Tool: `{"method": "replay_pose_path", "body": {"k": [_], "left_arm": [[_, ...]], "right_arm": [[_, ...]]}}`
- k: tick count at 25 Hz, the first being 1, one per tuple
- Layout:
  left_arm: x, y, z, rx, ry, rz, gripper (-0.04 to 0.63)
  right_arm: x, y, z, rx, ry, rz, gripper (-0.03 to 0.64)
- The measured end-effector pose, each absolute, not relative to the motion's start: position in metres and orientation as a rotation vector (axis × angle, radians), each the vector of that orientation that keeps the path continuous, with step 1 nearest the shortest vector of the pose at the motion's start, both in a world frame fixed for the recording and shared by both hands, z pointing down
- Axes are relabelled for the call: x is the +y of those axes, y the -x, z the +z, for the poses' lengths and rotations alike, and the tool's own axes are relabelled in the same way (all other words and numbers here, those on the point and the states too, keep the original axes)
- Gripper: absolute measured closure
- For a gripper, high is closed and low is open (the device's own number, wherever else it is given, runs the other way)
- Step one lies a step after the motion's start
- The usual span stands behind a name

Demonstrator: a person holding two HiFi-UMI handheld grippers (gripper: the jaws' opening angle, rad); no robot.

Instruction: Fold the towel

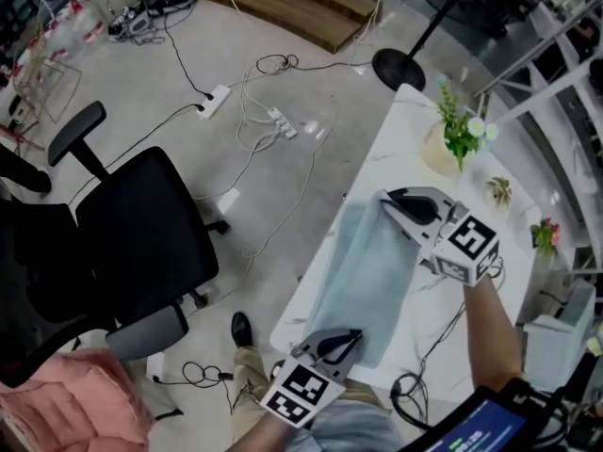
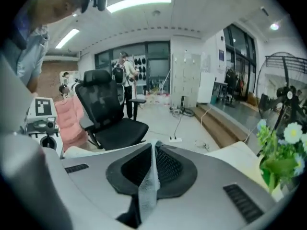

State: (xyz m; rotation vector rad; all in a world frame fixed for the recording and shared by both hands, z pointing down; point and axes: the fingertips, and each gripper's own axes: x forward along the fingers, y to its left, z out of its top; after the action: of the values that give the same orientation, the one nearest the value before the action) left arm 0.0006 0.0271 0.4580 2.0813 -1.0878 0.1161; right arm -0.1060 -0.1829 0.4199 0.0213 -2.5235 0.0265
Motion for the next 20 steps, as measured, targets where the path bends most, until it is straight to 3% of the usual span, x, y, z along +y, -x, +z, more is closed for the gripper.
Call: {"method": "replay_pose_path", "body": {"k": [5, 15, 16, 18, 20], "left_arm": [[0.026, -0.002, 0.455, -1.078, -2.091, 0.113, 0.581], [0.032, 0.004, 0.457, -1.102, -2.061, 0.109, 0.581], [0.031, 0.004, 0.457, -1.105, -2.058, 0.107, 0.581], [0.031, 0.006, 0.459, -1.11, -2.05, 0.109, 0.581], [0.03, 0.006, 0.459, -1.107, -2.041, 0.118, 0.581]], "right_arm": [[-0.177, 0.132, 0.398, -2.587, 0.015, -0.119, 0.574], [-0.168, 0.174, 0.509, -2.323, 0.092, -0.223, 0.581], [-0.171, 0.175, 0.507, -2.337, 0.091, -0.174, 0.571], [-0.184, 0.172, 0.486, -2.401, 0.057, -0.034, 0.432], [-0.206, 0.156, 0.45, -2.486, -0.049, 0.055, 0.411]]}}
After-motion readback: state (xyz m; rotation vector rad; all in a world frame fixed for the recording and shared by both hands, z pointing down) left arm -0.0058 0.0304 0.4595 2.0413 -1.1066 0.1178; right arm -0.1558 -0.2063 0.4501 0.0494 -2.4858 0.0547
